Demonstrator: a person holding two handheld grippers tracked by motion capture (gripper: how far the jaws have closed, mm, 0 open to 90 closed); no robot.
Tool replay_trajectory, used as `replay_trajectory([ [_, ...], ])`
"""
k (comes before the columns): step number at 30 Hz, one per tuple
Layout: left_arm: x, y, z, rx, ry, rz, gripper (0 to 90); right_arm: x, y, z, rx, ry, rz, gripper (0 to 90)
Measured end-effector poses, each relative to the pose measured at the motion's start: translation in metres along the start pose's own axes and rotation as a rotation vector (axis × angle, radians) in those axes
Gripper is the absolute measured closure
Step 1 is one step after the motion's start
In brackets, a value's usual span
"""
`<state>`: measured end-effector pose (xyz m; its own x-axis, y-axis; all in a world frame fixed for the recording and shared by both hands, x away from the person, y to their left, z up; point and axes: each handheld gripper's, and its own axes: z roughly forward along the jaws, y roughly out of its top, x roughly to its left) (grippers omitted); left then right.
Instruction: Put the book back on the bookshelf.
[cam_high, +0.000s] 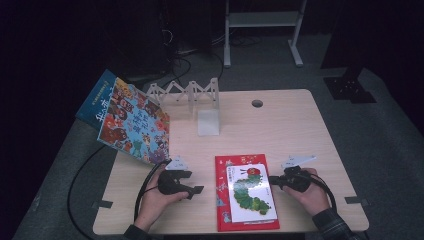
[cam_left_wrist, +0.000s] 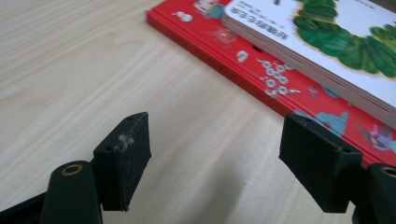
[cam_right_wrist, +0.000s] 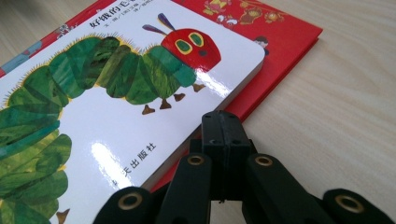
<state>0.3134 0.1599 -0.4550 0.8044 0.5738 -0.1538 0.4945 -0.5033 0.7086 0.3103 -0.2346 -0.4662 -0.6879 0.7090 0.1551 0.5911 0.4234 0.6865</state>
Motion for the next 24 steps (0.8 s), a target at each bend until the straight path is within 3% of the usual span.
replay_trajectory([
  [14, -0.018, 0.007, 0.010, -0.008, -0.046, 0.044, 22.2, 0.006, 0.015, 0.015, -0.012, 0.032, -0.014, 89.2],
  [24, -0.023, 0.013, 0.016, -0.022, -0.043, 0.056, 21.4, 0.014, 0.030, 0.032, -0.012, 0.048, -0.036, 89.2],
])
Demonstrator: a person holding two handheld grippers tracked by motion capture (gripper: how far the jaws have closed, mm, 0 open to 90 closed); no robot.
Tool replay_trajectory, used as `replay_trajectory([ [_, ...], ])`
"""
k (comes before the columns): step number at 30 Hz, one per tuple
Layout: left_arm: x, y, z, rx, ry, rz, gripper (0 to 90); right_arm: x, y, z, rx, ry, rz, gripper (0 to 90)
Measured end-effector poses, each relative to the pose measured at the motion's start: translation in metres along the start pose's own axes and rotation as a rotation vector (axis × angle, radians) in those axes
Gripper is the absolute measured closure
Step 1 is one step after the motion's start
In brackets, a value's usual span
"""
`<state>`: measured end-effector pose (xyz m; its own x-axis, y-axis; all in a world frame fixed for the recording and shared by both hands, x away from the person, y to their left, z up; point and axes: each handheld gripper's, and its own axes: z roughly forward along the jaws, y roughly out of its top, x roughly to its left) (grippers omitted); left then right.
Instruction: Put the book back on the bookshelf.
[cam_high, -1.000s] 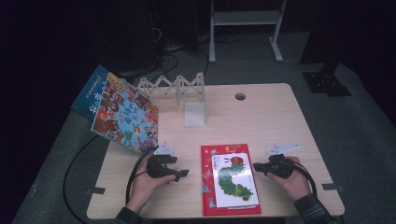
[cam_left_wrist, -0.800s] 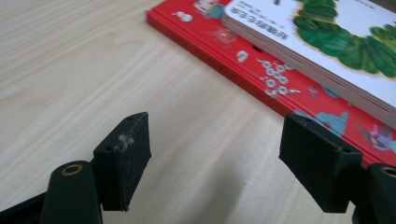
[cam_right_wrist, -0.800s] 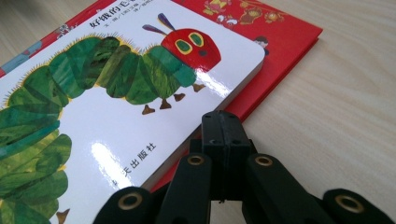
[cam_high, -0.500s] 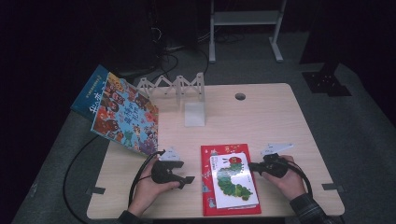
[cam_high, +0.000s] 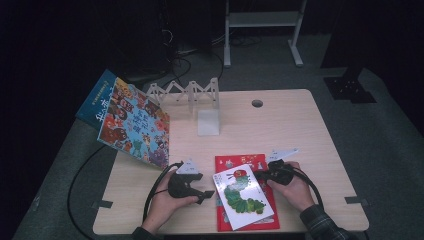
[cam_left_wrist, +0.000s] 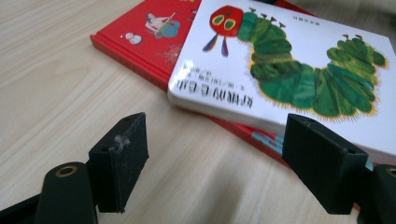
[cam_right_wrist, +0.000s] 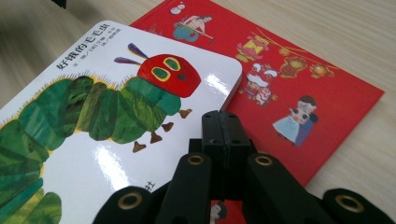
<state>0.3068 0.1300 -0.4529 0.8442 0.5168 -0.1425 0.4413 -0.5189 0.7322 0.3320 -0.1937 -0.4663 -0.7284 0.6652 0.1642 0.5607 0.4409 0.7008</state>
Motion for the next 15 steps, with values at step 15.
replay_trajectory([
  [15, 0.011, 0.024, 0.022, -0.036, -0.009, -0.023, 22.5, 0.004, -0.022, -0.027, -0.027, 0.034, 0.000, 63.4],
])
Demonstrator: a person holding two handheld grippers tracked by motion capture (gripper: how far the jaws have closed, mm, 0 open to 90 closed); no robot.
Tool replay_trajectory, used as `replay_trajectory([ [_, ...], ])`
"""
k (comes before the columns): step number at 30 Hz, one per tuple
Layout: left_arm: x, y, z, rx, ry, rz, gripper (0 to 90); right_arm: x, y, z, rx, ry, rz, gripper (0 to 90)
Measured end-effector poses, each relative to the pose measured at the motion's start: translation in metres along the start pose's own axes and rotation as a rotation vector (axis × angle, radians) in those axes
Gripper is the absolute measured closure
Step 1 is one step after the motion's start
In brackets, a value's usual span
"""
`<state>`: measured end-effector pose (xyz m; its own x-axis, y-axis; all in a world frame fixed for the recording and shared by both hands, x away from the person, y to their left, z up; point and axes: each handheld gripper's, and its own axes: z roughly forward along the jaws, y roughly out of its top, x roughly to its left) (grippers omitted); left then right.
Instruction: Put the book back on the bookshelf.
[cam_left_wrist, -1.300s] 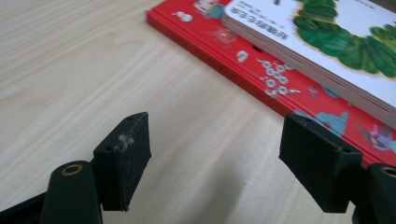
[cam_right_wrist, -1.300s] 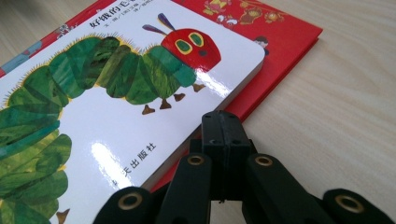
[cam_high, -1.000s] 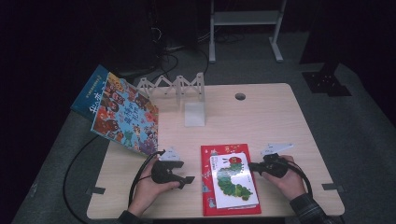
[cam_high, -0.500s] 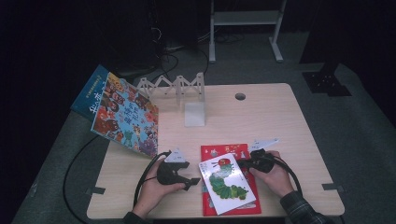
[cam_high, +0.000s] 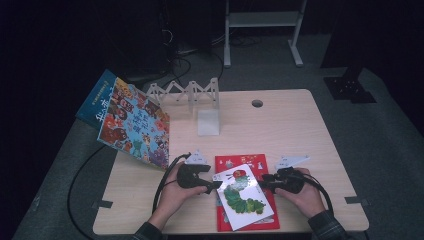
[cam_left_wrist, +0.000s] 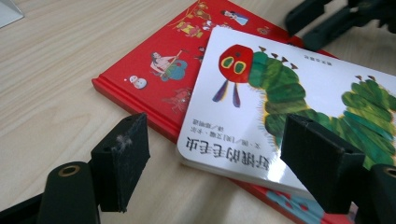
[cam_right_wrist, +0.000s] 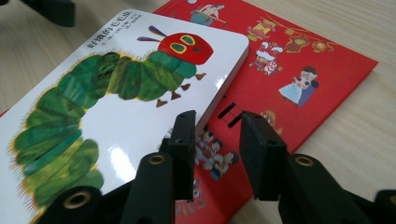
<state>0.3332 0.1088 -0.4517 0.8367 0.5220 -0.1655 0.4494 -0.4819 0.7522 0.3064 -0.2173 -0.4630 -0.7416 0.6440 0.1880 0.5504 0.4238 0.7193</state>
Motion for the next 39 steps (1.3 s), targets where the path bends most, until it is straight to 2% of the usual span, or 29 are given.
replay_trajectory([
  [5, 0.002, 0.006, 0.011, 0.030, 0.011, 0.012, 22.8, 0.008, -0.014, -0.013, -0.009, 0.000, 0.002, 59.0],
  [7, 0.001, 0.007, 0.014, 0.028, 0.000, 0.002, 22.9, 0.012, -0.021, -0.018, -0.004, -0.004, 0.003, 57.8],
  [8, 0.000, 0.008, 0.015, 0.031, 0.008, 0.005, 23.1, 0.014, -0.025, -0.021, -0.008, -0.005, 0.002, 57.4],
  [11, -0.001, 0.009, 0.018, 0.040, 0.017, 0.004, 23.7, 0.018, -0.030, -0.030, -0.018, 0.000, 0.008, 56.0],
  [14, -0.002, 0.009, 0.022, 0.075, 0.038, 0.029, 24.8, 0.021, -0.033, -0.037, -0.032, 0.008, 0.006, 54.4],
  [16, -0.001, 0.008, 0.024, 0.069, 0.036, 0.016, 24.8, 0.023, -0.036, -0.040, -0.037, 0.013, 0.001, 53.6],
  [26, 0.000, 0.006, 0.024, 0.060, 0.035, -0.012, 25.5, 0.034, -0.046, -0.044, -0.024, 0.059, -0.026, 49.5],
  [30, -0.001, 0.005, 0.023, 0.054, 0.038, -0.015, 26.7, 0.038, -0.049, -0.043, -0.010, 0.071, -0.053, 47.5],
  [33, -0.002, 0.005, 0.023, 0.056, 0.045, -0.009, 27.1, 0.040, -0.050, -0.040, 0.010, 0.081, -0.062, 45.9],
  [39, 0.000, 0.005, 0.021, 0.059, 0.063, -0.021, 26.0, 0.037, -0.049, -0.039, 0.001, 0.075, -0.066, 46.7],
])
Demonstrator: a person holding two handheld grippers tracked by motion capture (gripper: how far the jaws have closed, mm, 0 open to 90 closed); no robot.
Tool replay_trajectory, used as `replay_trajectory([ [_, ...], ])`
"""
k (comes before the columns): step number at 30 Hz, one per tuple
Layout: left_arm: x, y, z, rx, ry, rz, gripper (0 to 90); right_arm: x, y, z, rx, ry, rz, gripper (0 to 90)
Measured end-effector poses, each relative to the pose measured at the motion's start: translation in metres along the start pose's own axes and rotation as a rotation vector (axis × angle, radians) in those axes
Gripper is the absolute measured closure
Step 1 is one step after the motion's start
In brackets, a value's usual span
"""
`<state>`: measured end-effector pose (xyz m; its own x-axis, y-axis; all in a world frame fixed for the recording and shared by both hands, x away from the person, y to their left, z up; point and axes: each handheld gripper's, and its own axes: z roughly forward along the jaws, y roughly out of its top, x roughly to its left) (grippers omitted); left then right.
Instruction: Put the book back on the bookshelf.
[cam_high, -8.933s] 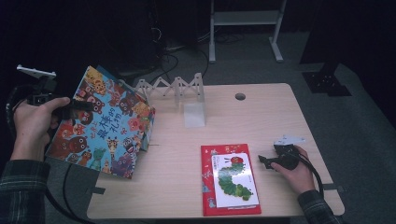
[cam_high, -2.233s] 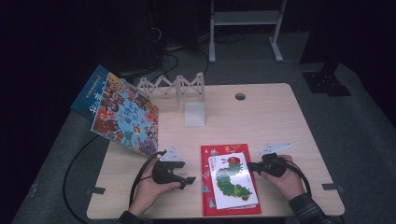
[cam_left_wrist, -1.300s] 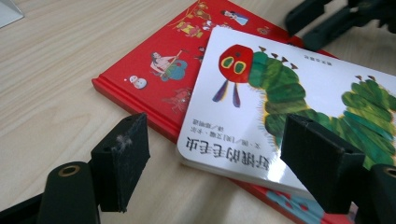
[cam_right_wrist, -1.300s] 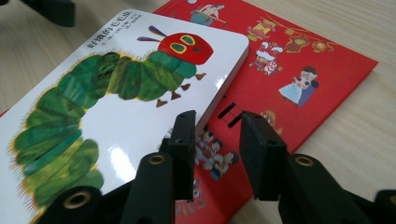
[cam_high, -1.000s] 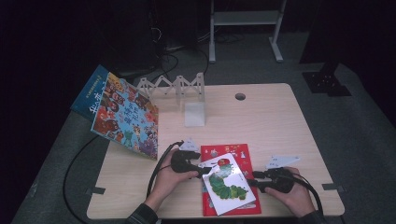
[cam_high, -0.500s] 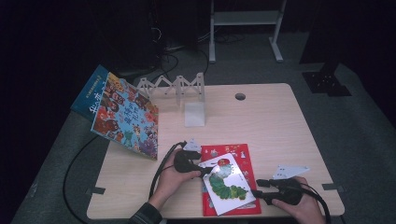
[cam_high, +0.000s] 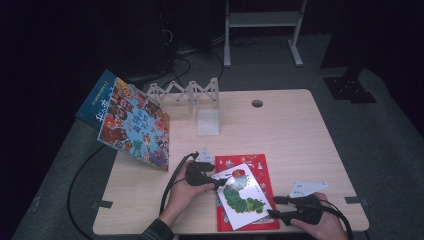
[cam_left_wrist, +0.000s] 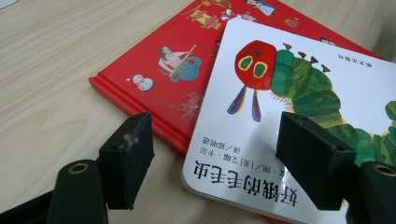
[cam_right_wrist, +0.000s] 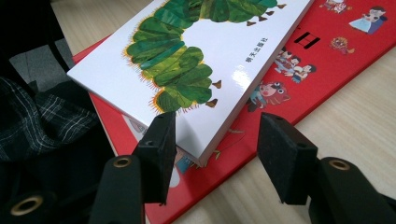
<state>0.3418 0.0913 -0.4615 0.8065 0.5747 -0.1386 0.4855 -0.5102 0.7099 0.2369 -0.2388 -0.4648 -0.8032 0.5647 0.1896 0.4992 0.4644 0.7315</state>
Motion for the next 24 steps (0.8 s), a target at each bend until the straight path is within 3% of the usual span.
replay_trajectory([
  [5, 0.007, -0.002, -0.005, -0.012, 0.024, -0.019, 26.2, -0.001, 0.005, 0.005, -0.006, -0.004, -0.017, 48.7],
  [9, 0.014, -0.006, -0.022, -0.067, 0.015, -0.069, 26.0, 0.000, 0.011, 0.013, -0.005, -0.007, -0.026, 49.1],
  [13, 0.017, -0.014, -0.037, -0.078, 0.005, -0.094, 24.5, -0.002, 0.016, 0.021, 0.008, -0.016, -0.036, 49.3],
  [24, 0.018, -0.039, -0.051, -0.036, -0.002, -0.183, 21.6, -0.007, 0.029, 0.037, 0.005, -0.021, -0.049, 51.3],
])
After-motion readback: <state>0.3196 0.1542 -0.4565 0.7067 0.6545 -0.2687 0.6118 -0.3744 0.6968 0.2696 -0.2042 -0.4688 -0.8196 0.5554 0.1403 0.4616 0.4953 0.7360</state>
